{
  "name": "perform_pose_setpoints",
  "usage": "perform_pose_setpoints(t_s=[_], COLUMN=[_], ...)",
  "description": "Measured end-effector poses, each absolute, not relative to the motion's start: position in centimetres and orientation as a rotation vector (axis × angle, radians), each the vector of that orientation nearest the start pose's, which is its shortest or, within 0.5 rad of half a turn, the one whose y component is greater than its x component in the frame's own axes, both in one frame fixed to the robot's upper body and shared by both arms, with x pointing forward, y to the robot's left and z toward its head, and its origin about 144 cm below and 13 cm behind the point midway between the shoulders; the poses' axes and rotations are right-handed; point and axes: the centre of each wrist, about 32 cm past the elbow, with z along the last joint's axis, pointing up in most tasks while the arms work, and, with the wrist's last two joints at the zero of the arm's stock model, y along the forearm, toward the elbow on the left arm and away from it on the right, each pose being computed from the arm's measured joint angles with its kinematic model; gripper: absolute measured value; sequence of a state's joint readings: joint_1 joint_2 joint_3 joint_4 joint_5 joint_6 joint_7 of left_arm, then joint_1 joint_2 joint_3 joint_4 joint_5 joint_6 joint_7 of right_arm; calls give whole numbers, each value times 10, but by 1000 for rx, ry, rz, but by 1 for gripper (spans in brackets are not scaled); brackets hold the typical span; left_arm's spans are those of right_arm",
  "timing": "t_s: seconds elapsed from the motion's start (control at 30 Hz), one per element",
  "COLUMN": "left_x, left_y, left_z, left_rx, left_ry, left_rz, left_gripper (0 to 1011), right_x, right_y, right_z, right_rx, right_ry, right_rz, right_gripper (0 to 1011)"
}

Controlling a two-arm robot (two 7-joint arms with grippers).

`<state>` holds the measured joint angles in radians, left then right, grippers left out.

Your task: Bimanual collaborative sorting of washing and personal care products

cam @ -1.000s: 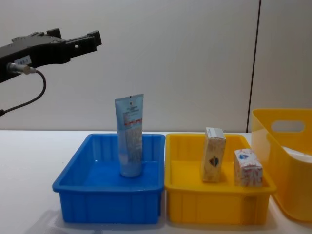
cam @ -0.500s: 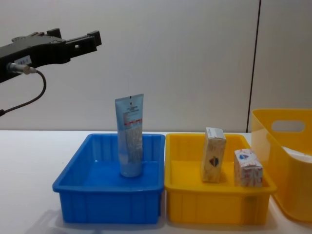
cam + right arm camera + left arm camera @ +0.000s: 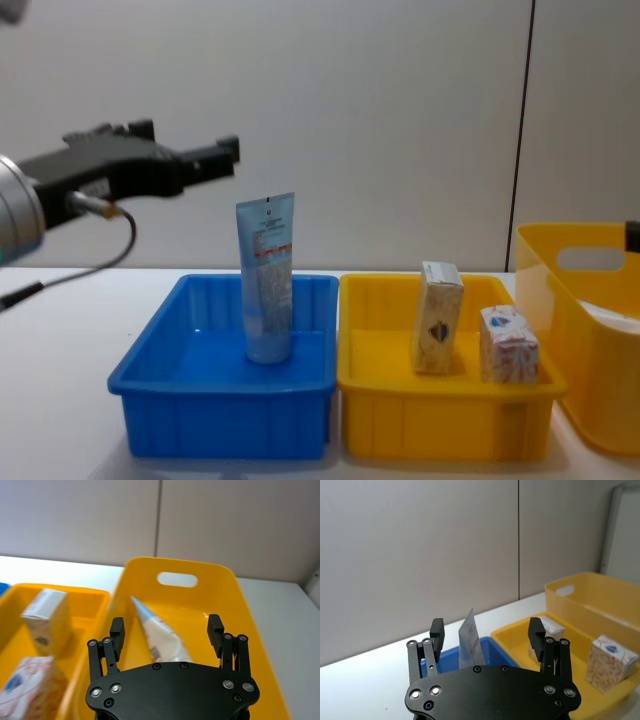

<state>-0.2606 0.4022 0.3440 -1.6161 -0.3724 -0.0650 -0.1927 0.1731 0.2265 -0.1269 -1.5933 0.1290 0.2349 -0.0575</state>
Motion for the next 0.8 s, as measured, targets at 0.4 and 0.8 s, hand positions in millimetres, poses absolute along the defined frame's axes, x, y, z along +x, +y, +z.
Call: perform_pose_setpoints(t_s=[0.4, 0.8], left_x=[496, 492], left_y=[207, 198], left_z=[1209, 1204], left_rx=[25, 60], left_ry=[-253, -267], left_rz=[1106, 1123], left_gripper=[1001, 1001], right_x=[470, 445], right_y=[-244, -237], right_z=[1195, 1189], right_rx=[-46, 22], right_ry=[-73, -74], right_rz=[-1353, -1235], right_gripper=[1002, 1002])
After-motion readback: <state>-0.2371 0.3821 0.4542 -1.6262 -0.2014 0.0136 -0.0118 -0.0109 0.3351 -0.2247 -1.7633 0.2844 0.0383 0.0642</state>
